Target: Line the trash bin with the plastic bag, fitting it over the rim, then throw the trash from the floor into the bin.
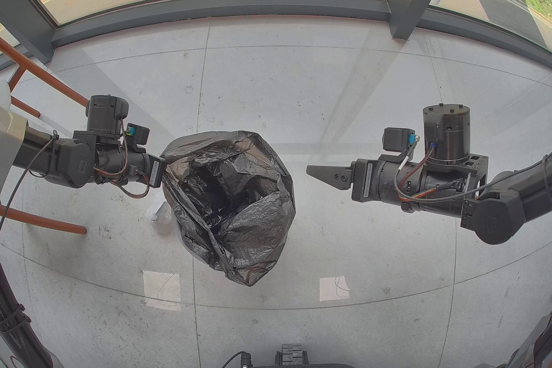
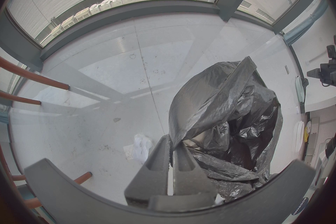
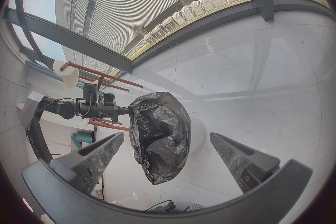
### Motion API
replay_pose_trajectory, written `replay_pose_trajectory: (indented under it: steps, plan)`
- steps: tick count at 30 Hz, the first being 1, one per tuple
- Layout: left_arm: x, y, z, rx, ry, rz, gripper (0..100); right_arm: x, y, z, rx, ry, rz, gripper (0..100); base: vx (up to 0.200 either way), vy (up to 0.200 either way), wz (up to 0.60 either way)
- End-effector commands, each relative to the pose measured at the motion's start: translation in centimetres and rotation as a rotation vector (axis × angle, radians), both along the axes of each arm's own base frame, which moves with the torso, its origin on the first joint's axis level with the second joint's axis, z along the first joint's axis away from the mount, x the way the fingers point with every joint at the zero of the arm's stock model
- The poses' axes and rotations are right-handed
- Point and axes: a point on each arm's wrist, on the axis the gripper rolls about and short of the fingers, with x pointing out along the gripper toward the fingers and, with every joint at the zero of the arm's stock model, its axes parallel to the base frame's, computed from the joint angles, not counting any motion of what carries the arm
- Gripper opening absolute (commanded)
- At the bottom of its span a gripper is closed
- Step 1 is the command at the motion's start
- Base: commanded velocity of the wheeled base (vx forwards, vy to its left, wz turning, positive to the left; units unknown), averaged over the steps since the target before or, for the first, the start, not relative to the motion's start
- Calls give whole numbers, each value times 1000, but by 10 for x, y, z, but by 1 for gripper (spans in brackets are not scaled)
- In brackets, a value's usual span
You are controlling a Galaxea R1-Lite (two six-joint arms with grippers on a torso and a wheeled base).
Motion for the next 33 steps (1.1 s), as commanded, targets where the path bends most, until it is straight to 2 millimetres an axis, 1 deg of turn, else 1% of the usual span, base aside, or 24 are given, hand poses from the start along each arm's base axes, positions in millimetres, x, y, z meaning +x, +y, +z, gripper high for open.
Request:
replay_pose_trajectory:
  steps: [1, 4, 5, 6, 7, 9, 11, 13, 16, 17, 19, 21, 25, 28, 30, 31, 33]
  plan:
    - [0, 2, -3, 0, 12, 4, 100, -4, -3, 1, 1, 0, -3, 100, 0, 0, 0]
    - [-6, 2, -3, -9, 14, -1, 100, -7, -5, -2, -8, 11, -1, 100, 0, 0, 0]
    - [-15, 1, 7, -42, 6, -42, 100, -8, -6, -2, -9, 12, -1, 100, 0, 0, 0]
    - [-15, 1, 7, -42, 6, -42, 100, -8, -6, -2, -9, 12, -1, 100, 0, 0, 0]
    - [-30, 1, 17, -114, 32, -127, 100, -8, -6, -2, -9, 12, -2, 100, 0, 0, 0]
    - [-42, 2, 20, -134, 102, -158, 100, -8, -7, -2, -10, 13, -7, 100, 0, 0, 0]
    - [-44, 7, 18, -117, 120, -134, 100, -8, -7, -2, -8, 10, -7, 100, 0, 0, 0]
    - [-43, 16, 17, -103, 111, -94, 100, -9, -8, 0, -6, 7, -7, 100, 0, 0, 0]
    - [-49, 14, 23, -133, 114, -86, 100, -9, -8, 1, -5, 5, -7, 100, 0, 0, 0]
    - [-53, 9, 26, -157, 127, -79, 100, -9, -8, 1, -5, 5, -7, 100, 0, 0, 0]
    - [-66, -10, 31, -214, 192, -83, 100, -10, -8, 0, -6, 8, -7, 100, 0, 0, 0]
    - [-74, -21, 32, -239, 248, -88, 100, -10, -8, 0, -6, 8, -5, 100, 0, 0, 0]
    - [-79, -39, 28, -293, 313, -76, 100, -9, -8, 0, -6, 6, -7, 100, 0, 0, 0]
    - [-83, -60, 27, -378, 372, -19, 100, -9, -8, 0, -6, 6, -7, 100, 0, 0, 0]
    - [-80, -69, 18, -372, 393, 41, 100, -9, -8, 0, -7, 5, -6, 100, 0, 0, 0]
    - [-75, -75, 8, -341, 406, 71, 100, -9, -8, -1, -8, 7, -6, 100, 0, 0, 0]
    - [-70, -85, -4, -303, 417, 91, 100, -9, -8, -1, -9, 8, -6, 100, 0, 0, 0]
